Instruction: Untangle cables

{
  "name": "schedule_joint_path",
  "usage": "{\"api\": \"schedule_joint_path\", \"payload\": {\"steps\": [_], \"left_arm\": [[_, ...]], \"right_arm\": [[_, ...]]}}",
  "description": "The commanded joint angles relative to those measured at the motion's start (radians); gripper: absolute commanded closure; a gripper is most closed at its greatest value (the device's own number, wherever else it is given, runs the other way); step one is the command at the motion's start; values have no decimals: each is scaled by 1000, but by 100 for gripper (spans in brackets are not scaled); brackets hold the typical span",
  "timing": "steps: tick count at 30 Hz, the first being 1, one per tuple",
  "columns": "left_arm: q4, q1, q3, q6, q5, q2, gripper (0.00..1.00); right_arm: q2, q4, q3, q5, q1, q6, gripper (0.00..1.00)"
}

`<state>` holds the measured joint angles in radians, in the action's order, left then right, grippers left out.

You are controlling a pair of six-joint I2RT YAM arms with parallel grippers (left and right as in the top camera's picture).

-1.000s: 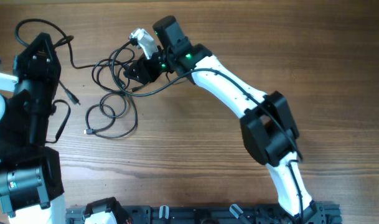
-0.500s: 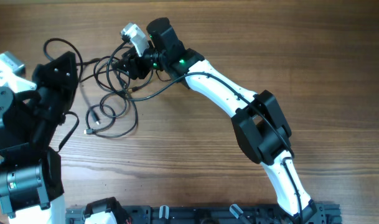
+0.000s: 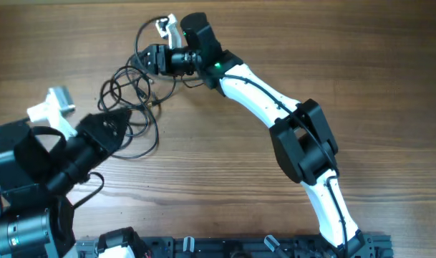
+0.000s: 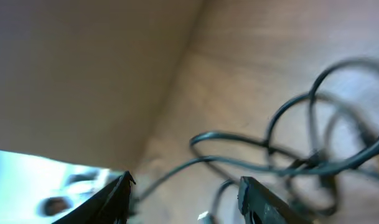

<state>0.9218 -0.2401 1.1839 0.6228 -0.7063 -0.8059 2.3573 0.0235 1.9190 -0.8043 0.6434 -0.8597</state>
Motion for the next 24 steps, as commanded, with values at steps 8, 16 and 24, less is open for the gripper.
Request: {"api": "schedule_joint_path", "payload": {"steps": [8, 16, 24], "left_arm": [[39, 1, 8, -172, -90, -8, 96], [64, 24, 8, -217, -256, -8, 96], [84, 190, 8, -227, -254, -8, 96]], "right_arm": [[34, -68, 3, -26, 43, -292, 38], [113, 124, 3, 70, 51, -438, 34], [114, 294, 3, 129, 58, -510, 34]]}}
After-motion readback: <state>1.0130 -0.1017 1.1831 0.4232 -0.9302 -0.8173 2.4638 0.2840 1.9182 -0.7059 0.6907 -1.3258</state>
